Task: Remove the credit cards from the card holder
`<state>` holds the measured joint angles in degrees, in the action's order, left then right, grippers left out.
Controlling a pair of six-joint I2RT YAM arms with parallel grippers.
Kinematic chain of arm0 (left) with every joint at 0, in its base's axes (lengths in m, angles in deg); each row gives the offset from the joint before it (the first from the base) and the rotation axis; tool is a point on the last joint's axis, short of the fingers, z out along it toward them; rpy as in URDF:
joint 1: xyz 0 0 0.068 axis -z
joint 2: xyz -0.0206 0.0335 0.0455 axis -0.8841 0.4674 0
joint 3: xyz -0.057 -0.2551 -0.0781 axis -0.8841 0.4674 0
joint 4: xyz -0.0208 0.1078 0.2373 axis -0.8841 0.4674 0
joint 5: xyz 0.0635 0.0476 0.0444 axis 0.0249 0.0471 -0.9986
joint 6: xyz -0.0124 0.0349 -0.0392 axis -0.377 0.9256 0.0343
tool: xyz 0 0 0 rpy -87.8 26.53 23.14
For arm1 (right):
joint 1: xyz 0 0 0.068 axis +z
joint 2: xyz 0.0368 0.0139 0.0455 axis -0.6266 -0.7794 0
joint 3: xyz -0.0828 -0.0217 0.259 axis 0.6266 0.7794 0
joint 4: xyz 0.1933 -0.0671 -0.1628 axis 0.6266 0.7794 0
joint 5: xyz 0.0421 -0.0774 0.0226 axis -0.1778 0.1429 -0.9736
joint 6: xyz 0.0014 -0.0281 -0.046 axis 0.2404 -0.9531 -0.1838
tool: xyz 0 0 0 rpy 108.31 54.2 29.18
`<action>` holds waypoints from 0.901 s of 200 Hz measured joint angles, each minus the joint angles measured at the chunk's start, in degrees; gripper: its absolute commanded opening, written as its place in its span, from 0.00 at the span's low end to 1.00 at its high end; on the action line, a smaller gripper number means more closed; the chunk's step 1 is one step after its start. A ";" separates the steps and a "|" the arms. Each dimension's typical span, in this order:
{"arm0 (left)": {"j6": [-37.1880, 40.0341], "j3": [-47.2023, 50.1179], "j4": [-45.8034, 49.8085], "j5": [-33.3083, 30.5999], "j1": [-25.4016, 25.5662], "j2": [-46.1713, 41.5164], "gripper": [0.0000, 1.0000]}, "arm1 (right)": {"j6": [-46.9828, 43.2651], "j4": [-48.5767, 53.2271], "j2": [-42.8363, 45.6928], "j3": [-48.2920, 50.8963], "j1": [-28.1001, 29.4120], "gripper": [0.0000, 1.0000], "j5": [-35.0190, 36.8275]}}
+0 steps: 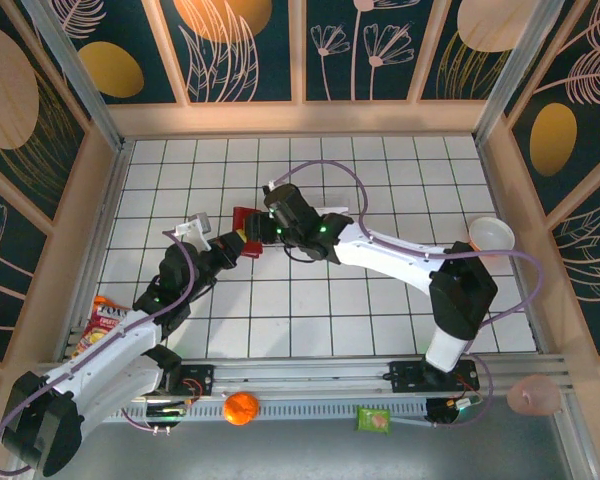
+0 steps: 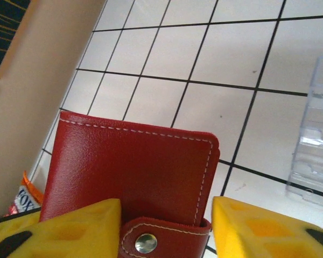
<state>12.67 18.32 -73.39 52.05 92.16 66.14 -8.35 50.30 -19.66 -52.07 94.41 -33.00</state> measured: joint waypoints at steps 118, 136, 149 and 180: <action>0.20 0.00 1.05 0.35 0.37 -0.04 0.00 | -2.16 -0.31 0.00 0.17 1.07 0.00 1.73; 0.22 0.00 1.44 0.35 0.37 -0.04 0.00 | -2.16 -1.40 0.24 1.16 1.09 0.00 1.79; 0.31 0.00 1.86 0.66 0.48 -0.04 0.00 | -2.14 -2.56 1.05 2.84 1.11 0.00 1.81; 0.35 0.00 1.81 1.07 0.81 -0.33 0.00 | -2.16 -2.86 4.22 7.41 0.70 0.00 3.30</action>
<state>13.02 18.32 -71.58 53.12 92.97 65.81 -10.51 47.43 -15.44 -44.66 95.11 -29.70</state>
